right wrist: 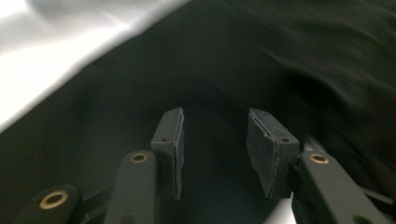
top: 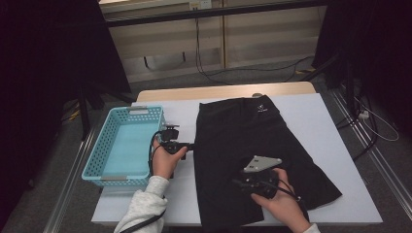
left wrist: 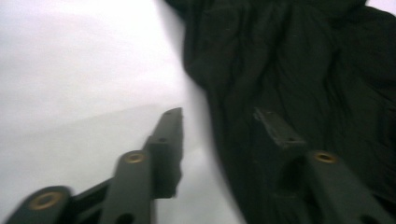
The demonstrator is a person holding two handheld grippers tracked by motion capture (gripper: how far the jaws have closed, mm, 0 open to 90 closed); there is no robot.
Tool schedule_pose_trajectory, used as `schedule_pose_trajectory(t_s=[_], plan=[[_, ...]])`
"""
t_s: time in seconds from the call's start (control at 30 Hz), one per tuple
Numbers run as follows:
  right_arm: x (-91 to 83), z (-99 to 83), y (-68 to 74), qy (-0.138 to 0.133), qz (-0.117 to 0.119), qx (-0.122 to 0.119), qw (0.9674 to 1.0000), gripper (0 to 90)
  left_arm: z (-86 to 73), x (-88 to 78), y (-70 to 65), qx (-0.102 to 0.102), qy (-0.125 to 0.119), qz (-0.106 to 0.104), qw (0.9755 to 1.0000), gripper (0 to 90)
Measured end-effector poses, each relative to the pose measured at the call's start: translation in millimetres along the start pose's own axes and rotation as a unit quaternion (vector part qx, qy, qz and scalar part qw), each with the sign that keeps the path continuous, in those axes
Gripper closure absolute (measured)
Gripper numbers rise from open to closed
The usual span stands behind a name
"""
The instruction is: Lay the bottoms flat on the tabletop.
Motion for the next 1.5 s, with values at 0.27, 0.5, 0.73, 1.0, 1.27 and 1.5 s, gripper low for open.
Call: schedule_pose_trajectory(t_s=[0.27, 0.5, 0.73, 1.0, 1.27, 1.5], plan=[[7.5, -24.3, -27.7, 0.034, -0.036, 0.026, 0.9984, 60.1, -1.4, 0.7, -4.4, 0.027, -0.016, 0.018, 0.9994, 39.4], [11.8, -24.3, -20.1, 0.035, 0.001, 0.029, 0.999, 89.7, -3.4, 2.0, -7.0, 0.031, -0.017, 0.014, 0.9993, 37.9], [-3.3, -33.0, -12.3, 0.057, 0.042, 0.044, 0.9965, 90.0, -4.2, 1.7, -6.3, 0.034, -0.022, 0.016, 0.9991, 35.3], [3.0, -20.8, -9.5, 0.035, -0.004, 0.022, 0.9992, 62.8, -4.7, 3.3, -9.5, 0.046, -0.019, 0.021, 0.9985, 31.2], [26.7, -9.0, -7.2, 0.028, -0.017, 0.03, 0.999, 69.3, -5.5, 4.2, -10.9, 0.05, -0.019, 0.025, 0.9983, 28.6], [16.7, -11.2, -15.9, 0.012, 0.034, 0.091, 0.9952, 90.0, -5.5, 4.2, -10.9, 0.052, -0.019, 0.025, 0.9982, 28.2]])
Point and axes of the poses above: each handheld gripper's, and its own axes: x roughly forward along the jaws, z roughly out of its top, y roughly to its left, the point moved 8 cm from there along x, roughly forward along the jaws, and after that the axes turned 6 degrees about y, right-handed, at the moved point
